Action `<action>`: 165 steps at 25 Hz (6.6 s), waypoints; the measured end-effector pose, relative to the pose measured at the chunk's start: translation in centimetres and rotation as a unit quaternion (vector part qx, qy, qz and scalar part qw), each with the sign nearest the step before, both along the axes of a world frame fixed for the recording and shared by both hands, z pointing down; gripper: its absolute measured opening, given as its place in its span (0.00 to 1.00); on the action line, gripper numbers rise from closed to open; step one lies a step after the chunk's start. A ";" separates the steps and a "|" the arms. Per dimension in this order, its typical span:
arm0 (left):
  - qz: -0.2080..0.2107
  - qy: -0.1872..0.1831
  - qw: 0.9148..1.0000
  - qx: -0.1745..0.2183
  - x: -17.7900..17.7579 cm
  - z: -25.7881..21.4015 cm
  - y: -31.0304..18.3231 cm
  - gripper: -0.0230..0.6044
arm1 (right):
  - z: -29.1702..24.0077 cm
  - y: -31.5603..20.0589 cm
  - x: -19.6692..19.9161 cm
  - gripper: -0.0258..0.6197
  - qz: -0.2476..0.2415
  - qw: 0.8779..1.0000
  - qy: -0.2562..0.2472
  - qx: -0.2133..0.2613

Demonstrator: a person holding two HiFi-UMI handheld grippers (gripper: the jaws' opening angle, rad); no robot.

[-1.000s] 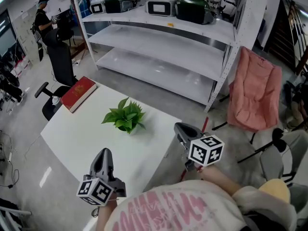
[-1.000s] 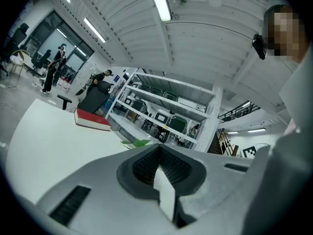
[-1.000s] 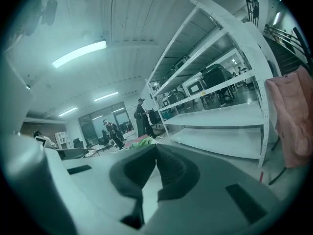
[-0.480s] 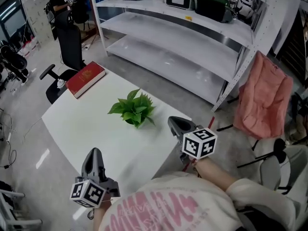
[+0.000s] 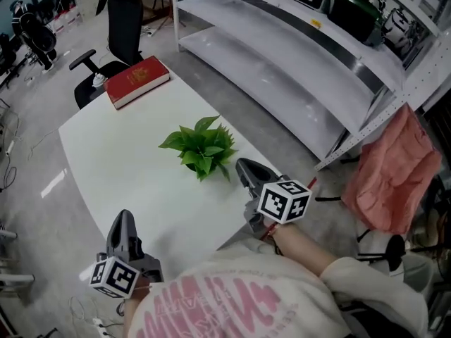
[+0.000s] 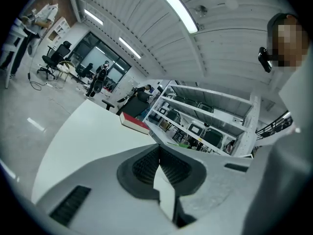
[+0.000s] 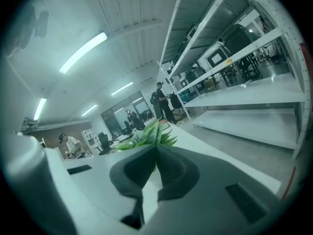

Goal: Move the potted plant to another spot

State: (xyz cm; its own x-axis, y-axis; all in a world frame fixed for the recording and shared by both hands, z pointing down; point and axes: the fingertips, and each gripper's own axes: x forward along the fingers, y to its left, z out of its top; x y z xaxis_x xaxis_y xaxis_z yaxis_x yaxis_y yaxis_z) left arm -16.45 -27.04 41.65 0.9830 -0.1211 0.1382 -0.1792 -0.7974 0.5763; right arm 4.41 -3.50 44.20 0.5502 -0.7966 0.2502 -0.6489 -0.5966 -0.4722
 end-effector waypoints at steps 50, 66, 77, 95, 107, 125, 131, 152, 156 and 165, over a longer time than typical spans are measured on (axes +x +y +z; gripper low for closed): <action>-0.306 -0.097 0.947 -0.017 -8.5 4.0 10.7 0.04 | 6.8 -11.1 -0.4 0.88 -0.321 0.927 0.172 -0.085; -0.299 -0.088 0.950 -0.015 -8.4 3.5 10.3 0.04 | 6.8 -10.9 -0.3 0.82 -0.325 0.925 0.167 -0.103; -0.254 -0.070 0.964 -0.032 -5.3 4.5 10.4 0.04 | 4.2 -9.2 -0.5 0.81 -0.328 0.927 0.161 -0.084; -0.115 0.013 0.993 0.021 2.5 -2.0 10.3 0.04 | -4.5 -3.6 2.1 0.81 -0.214 0.956 0.192 -0.056; -0.081 0.049 0.995 0.040 2.9 -5.0 8.2 0.04 | -7.8 -4.0 0.7 0.81 -0.180 0.959 0.216 -0.044; -0.113 0.056 0.989 0.082 5.6 -6.9 7.0 0.04 | -9.7 -5.9 4.7 0.80 -0.207 0.957 0.204 0.002; -0.154 0.046 0.984 0.081 8.9 -6.6 8.1 0.04 | -9.6 -6.3 8.1 0.80 -0.257 0.945 0.204 0.008; -0.257 0.004 0.964 0.071 19.0 -4.2 15.5 0.04 | -6.2 -5.3 17.4 0.80 -0.396 0.903 0.165 0.032; -0.266 -0.006 0.961 0.070 19.1 -4.0 16.3 0.04 | -6.2 -5.1 18.2 0.80 -0.396 0.904 0.158 0.039; -0.265 0.009 0.963 0.058 17.1 -5.3 15.0 0.04 | -7.5 -5.6 15.9 0.80 -0.397 0.900 0.177 0.030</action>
State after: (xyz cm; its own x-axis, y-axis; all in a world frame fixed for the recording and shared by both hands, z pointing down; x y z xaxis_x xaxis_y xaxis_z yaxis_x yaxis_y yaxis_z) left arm 0.61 -12.07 36.34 0.7817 -0.6190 0.0761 -0.5684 -0.6568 0.4955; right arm 20.28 -9.13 36.71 -0.1608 -0.9803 0.1145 -0.9757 0.1403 -0.1682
